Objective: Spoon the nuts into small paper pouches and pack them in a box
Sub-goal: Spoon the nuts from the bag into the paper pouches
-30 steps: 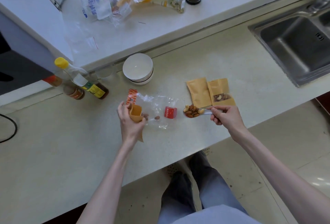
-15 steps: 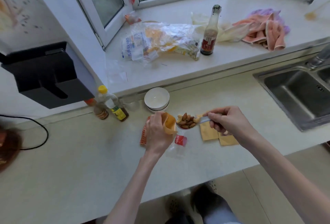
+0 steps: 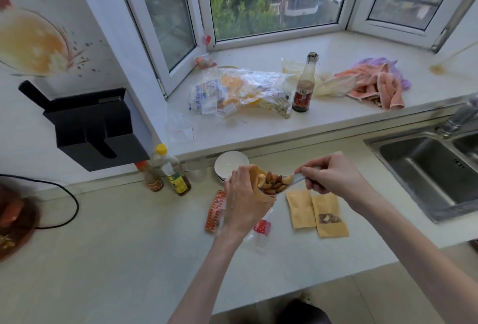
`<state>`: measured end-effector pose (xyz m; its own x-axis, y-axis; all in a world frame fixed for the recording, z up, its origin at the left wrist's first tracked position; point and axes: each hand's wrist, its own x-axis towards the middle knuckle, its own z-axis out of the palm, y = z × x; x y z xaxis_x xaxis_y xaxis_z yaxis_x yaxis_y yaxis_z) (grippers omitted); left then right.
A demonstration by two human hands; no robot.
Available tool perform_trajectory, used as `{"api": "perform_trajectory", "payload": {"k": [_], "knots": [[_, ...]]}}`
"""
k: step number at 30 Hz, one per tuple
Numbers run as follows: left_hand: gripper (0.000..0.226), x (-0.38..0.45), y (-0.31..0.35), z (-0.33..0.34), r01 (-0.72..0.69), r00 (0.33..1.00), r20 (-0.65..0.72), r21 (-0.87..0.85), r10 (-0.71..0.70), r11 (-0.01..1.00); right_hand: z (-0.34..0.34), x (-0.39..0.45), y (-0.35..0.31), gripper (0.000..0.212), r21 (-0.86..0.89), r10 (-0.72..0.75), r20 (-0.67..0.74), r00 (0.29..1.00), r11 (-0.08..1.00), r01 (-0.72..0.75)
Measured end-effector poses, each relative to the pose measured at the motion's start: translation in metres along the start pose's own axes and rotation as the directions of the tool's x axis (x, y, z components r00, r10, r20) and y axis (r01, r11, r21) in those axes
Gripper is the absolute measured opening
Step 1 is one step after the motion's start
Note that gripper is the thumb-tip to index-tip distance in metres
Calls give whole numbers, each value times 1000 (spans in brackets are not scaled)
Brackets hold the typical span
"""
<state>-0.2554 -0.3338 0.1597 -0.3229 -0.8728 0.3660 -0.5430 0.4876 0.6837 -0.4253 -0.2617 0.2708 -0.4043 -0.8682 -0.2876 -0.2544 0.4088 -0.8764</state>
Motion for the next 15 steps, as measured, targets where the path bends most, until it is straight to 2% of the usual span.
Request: {"api": "perform_trajectory", "payload": {"k": [15], "knots": [[71,-10,9,-3,-15,1000,5,-9,15,1000,-1,-9,-27,20,-258,-25,1,1000,966,24]]}}
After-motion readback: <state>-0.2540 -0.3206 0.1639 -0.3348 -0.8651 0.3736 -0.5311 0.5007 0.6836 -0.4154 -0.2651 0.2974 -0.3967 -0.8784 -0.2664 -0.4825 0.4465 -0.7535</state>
